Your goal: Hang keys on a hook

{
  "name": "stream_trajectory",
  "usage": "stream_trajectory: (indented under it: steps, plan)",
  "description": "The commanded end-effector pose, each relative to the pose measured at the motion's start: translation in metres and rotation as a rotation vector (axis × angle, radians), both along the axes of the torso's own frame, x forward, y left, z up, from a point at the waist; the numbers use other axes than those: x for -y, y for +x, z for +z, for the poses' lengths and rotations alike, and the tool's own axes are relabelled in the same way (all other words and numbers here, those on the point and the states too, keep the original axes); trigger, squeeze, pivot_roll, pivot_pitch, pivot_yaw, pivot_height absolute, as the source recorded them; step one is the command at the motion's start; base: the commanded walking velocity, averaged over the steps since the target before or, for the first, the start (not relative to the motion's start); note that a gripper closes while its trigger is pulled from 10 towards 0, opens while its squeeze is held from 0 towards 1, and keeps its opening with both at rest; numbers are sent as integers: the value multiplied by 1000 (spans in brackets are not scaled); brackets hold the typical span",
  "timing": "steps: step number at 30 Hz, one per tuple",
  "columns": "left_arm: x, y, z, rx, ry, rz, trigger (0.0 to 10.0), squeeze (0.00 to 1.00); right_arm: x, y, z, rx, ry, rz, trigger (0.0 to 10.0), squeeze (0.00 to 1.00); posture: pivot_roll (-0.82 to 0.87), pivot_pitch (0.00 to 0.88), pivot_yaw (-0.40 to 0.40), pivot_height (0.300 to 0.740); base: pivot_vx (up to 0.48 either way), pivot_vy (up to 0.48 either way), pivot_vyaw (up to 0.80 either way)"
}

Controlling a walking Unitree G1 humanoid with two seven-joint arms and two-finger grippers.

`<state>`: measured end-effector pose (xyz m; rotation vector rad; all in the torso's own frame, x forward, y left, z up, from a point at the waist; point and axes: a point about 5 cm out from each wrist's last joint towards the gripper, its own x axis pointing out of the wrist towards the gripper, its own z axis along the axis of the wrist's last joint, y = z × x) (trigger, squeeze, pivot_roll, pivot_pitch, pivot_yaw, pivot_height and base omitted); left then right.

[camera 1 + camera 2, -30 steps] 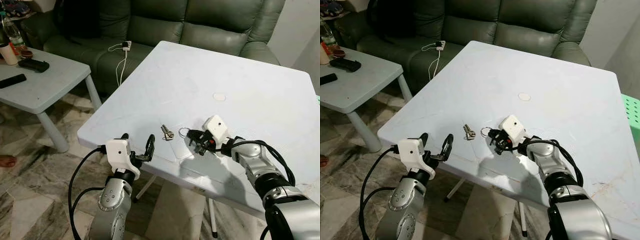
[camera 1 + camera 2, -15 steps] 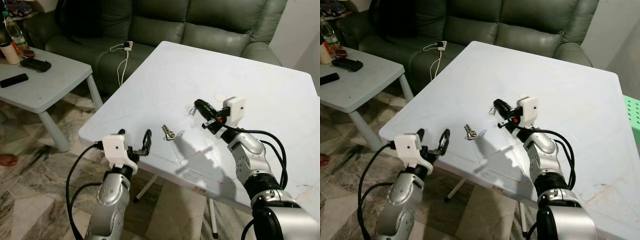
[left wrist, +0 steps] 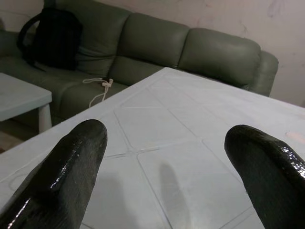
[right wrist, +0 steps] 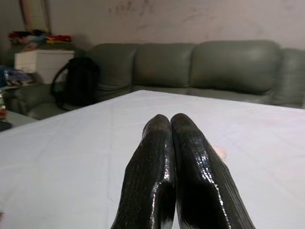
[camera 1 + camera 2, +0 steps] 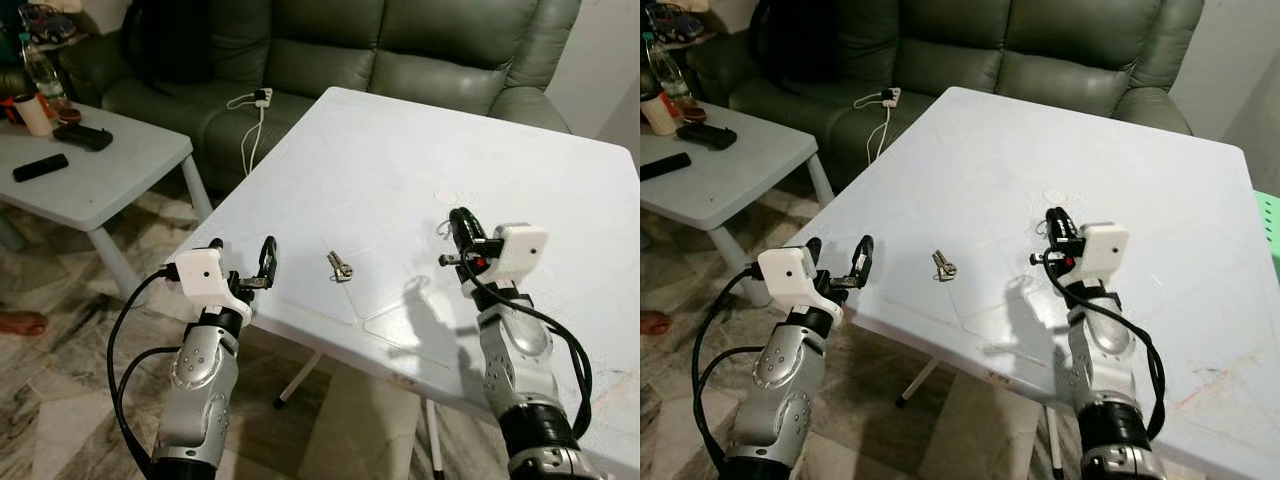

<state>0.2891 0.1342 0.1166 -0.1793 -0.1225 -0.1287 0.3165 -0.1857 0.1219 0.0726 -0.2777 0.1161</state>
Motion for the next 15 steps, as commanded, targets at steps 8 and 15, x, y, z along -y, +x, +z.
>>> stream_trajectory:
  steps: [8,15]
  plan:
    - [0,12,5,15,26,3,10000,0,-3,-11,-3,-52,-48,-51,10000,0,-8,19,-36,740,0,0,0]
    - [-5,17,8,18,17,9,10000,0,-7,-8,-4,-94,-52,-78,10000,0,-4,15,-28,740,0,0,-334]
